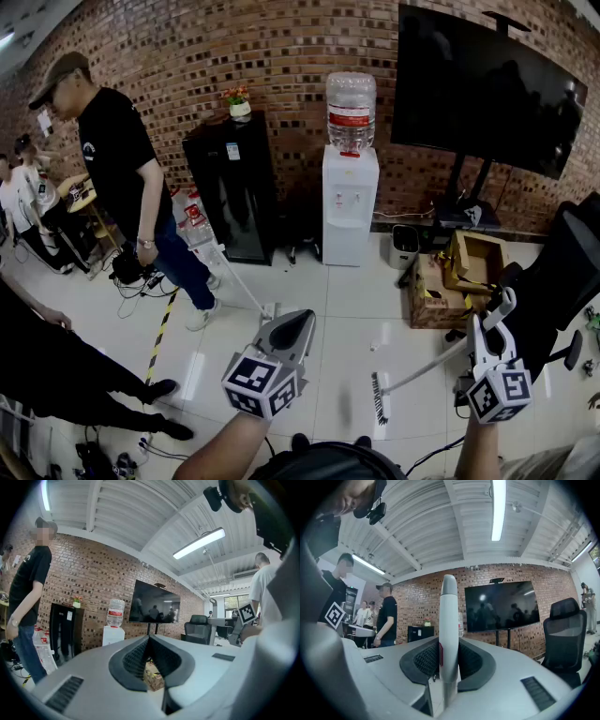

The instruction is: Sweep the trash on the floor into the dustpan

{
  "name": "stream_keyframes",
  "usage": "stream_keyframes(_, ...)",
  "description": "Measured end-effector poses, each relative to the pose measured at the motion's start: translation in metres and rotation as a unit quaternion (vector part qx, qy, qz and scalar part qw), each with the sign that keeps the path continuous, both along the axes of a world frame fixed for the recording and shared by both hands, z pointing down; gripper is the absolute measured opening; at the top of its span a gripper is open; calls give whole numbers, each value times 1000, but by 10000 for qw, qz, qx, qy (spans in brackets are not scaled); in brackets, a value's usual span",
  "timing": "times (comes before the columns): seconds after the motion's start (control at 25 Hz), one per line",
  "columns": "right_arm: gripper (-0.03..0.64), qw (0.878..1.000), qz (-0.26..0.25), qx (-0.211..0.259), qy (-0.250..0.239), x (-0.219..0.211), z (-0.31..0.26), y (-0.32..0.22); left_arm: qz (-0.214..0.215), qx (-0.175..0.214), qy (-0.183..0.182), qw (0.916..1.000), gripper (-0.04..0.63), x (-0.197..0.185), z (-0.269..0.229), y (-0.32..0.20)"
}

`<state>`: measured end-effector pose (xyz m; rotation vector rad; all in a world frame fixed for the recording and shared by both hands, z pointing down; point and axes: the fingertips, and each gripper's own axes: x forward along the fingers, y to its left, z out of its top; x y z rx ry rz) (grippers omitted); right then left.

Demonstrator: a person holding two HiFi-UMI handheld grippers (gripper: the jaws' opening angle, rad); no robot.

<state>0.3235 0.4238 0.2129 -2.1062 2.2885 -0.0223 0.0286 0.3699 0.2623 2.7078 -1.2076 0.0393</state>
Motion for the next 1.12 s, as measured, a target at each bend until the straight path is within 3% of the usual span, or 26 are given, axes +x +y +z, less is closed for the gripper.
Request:
stream_keyframes(0.2,95,9997,209,42,75,-19,0,-18,65,-28,6,10000,12,-37,7,-19)
stream_keyframes(0.44,95,9987,504,-4,99,-21,12,-50,241,-103,-21,9997,11,-55,25,-54)
stream_keyframes(0.64,95,9985,539,-24,70,-4,24,-84,420,-191,-57,9989,12,-33,44,-88)
stream_keyframes(0.84,95,9990,454,-7,59,6,25,-126,30,55,-99,9999,12,-25,44,-147)
stream_keyframes(1.12,95,9996,274,57,-14,50,40,-180,73,-41,-211,9997,12,40,55,-215)
